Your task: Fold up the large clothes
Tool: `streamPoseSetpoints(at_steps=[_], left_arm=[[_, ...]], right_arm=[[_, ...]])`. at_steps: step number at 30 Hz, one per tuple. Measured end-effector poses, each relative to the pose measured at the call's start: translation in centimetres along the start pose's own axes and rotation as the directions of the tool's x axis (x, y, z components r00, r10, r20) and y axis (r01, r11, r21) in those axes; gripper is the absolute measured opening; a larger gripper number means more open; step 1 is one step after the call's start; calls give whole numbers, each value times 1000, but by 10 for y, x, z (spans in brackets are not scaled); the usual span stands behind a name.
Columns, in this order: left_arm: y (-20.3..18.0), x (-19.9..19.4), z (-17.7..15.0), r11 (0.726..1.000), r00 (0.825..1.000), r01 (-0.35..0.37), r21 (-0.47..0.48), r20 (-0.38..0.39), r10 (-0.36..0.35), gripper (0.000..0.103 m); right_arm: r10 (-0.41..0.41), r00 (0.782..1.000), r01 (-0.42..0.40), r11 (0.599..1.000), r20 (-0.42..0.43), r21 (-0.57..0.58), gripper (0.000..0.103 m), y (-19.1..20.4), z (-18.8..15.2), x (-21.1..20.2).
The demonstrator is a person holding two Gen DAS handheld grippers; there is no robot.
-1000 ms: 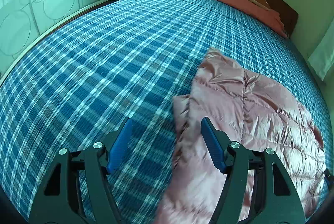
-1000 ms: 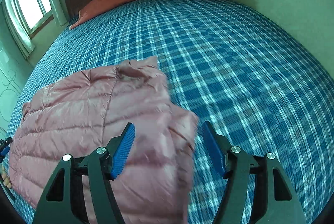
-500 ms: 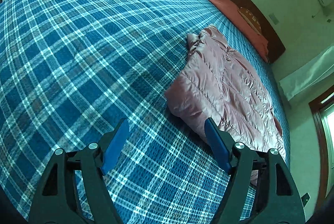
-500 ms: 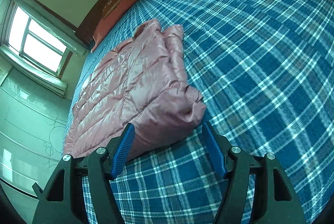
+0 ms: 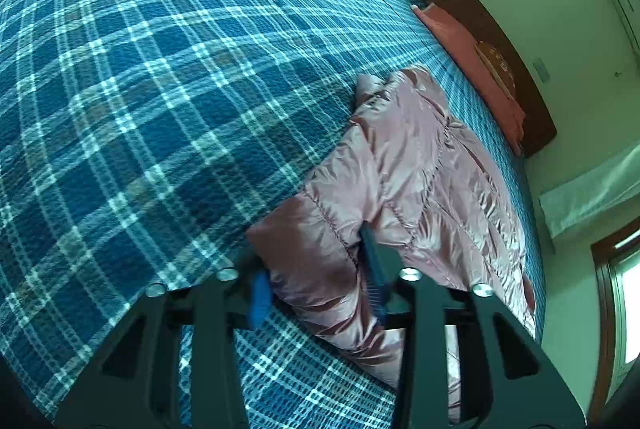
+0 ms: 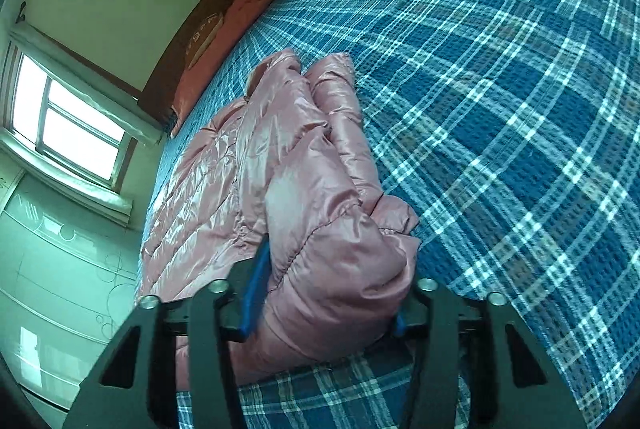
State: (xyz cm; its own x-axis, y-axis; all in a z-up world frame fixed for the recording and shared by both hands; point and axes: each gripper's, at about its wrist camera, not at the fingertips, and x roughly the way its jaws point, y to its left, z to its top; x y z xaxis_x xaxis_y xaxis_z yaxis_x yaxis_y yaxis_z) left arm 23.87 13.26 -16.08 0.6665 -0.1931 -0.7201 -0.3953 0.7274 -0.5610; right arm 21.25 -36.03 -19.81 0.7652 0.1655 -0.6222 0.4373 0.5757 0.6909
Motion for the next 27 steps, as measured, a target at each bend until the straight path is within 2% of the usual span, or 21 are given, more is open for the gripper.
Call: streamPoseSetpoints(at_steps=[2, 6, 12, 23, 27], left_arm=[[-6, -1, 0, 1000, 1000, 8, 29, 6, -8, 16], [-11, -12, 2, 998, 1000, 12, 66, 17, -13, 11], [2, -39, -8, 995, 1000, 21, 98, 12, -22, 10], [58, -99, -52, 991, 999, 8, 135, -34, -3, 10], [74, -111, -62, 991, 999, 10, 136, -46, -3, 10]], right_arm=[[13, 1000, -13, 1000, 10, -18, 26, 3, 0, -3], [34, 999, -33, 999, 19, -36, 19, 5, -1, -15], [45, 999, -45, 998, -2, -42, 18, -4, -17, -39], [29, 998, -32, 998, -52, -57, 18, -30, -61, -89], [41, 997, -44, 998, -67, -49, 18, -42, -73, -95]])
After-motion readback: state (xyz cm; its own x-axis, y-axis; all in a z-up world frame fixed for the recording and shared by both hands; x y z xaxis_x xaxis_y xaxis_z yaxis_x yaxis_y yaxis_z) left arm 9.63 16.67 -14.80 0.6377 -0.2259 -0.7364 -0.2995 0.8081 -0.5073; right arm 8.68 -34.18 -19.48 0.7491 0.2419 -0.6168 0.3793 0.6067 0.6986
